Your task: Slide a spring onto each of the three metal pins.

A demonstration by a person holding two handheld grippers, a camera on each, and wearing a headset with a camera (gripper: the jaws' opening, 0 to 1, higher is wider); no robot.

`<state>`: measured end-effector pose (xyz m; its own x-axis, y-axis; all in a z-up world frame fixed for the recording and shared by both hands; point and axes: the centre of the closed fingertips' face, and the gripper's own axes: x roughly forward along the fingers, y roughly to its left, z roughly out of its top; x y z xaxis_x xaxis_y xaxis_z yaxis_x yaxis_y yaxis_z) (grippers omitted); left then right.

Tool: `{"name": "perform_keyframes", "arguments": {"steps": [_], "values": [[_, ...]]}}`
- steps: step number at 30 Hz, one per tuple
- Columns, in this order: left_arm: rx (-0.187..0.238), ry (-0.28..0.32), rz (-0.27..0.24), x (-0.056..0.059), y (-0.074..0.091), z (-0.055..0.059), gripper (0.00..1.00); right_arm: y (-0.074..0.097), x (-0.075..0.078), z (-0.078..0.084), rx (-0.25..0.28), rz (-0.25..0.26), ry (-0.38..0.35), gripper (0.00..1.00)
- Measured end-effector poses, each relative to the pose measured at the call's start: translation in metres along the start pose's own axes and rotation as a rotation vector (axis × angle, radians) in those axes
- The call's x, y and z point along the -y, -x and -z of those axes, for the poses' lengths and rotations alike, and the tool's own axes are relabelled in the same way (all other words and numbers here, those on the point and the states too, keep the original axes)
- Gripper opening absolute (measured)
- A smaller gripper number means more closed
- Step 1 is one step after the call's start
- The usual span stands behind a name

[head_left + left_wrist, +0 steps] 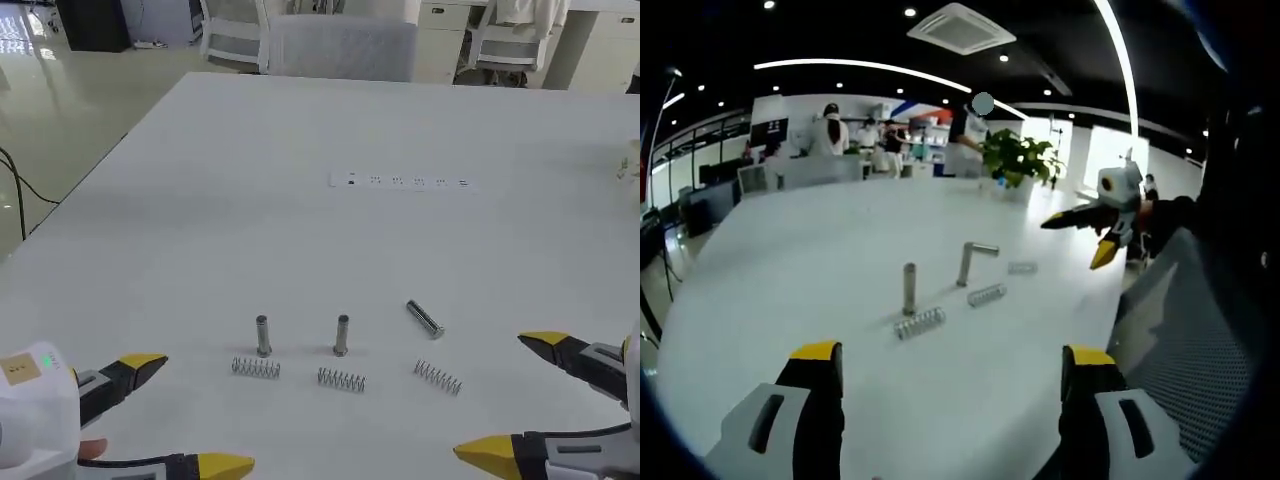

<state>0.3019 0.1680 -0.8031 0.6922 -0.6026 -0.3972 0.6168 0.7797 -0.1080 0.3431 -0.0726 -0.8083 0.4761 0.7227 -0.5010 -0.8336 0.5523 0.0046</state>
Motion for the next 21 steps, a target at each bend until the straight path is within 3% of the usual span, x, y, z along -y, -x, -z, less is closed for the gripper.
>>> {"name": "perform_keyframes", "arguments": {"steps": [21], "values": [[-0.001, -0.002, 0.001, 0.0005, -0.0011, -0.0002, 0.87, 0.0008, 0.0008, 0.0012, -0.003, 0.002, -0.002, 0.96]]}}
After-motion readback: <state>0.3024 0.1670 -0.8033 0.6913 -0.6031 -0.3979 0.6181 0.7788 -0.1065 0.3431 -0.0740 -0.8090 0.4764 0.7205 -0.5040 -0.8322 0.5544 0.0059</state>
